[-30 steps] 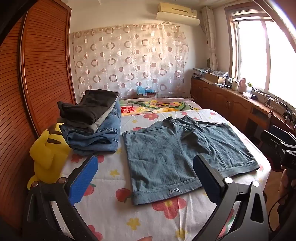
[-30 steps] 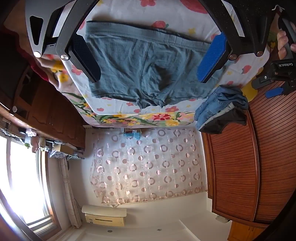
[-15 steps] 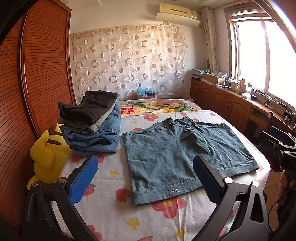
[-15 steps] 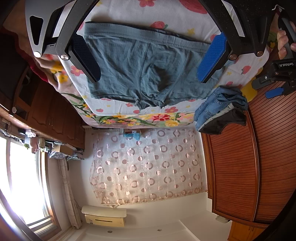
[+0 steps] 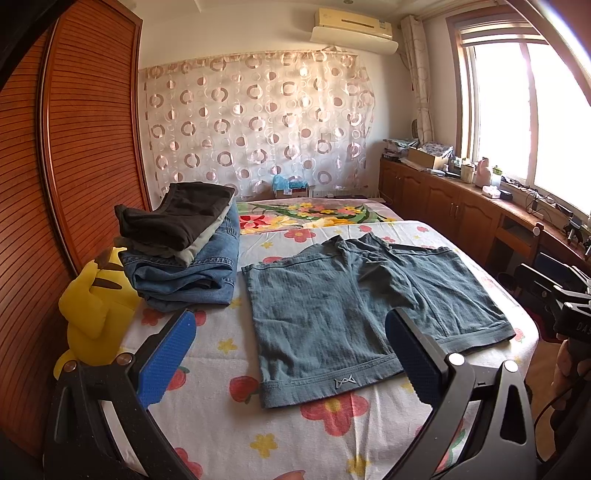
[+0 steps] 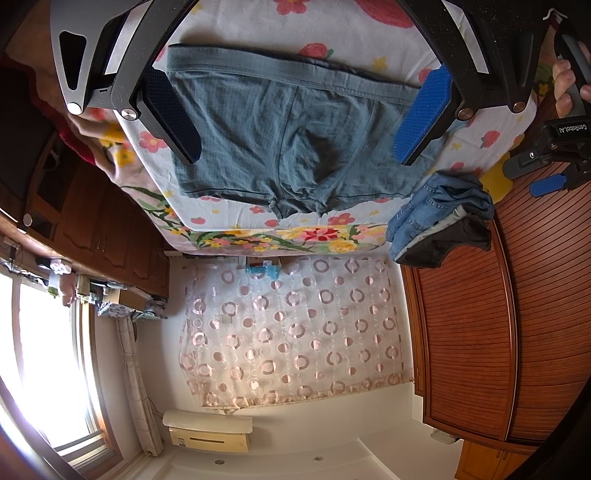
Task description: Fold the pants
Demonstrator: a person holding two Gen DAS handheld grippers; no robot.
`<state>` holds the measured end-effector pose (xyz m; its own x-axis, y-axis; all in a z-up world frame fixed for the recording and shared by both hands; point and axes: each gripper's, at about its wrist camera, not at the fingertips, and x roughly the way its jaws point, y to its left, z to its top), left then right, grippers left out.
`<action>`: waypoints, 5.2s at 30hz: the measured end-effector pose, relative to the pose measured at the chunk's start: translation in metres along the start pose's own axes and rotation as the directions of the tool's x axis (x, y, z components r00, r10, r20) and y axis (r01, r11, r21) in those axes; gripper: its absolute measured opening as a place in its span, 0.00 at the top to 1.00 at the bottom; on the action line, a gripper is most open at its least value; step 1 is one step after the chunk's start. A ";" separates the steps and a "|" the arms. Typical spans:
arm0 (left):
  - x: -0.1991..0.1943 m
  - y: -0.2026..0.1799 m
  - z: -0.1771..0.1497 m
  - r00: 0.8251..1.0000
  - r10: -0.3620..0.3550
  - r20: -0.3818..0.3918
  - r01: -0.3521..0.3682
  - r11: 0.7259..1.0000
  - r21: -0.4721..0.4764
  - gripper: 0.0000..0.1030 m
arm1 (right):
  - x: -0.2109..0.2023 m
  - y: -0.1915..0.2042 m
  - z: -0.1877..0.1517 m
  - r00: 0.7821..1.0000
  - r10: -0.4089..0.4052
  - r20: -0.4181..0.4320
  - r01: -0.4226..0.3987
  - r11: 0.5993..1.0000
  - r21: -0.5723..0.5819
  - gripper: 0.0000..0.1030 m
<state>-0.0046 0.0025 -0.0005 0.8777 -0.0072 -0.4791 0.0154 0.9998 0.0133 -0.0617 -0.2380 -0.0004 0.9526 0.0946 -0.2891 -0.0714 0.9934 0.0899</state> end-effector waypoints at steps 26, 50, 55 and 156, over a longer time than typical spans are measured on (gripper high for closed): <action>-0.001 -0.001 0.002 1.000 -0.001 0.009 0.001 1.000 -0.002 0.01 | 0.003 -0.001 -0.002 1.000 -0.002 0.002 0.002 1.000 0.001 0.00; -0.006 -0.004 0.005 1.000 -0.003 0.008 0.003 1.000 -0.006 0.00 | 0.003 -0.001 -0.003 1.000 -0.001 0.002 0.001 1.000 0.003 0.00; -0.006 -0.004 0.005 1.000 -0.003 0.009 0.003 1.000 -0.006 0.00 | 0.003 0.000 -0.003 1.000 -0.001 0.002 0.001 1.000 0.003 0.00; 0.110 -0.181 0.062 0.812 -0.498 -0.304 0.551 0.827 0.116 0.93 | 0.014 -0.099 -0.015 0.969 -0.020 -0.245 0.015 1.000 -0.019 0.58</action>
<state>0.1185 -0.1802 -0.0013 0.5591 -0.4979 -0.6629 0.5518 0.8203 -0.1507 -0.0455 -0.3339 -0.0273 0.8522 0.0882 -0.5157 -0.0622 0.9958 0.0675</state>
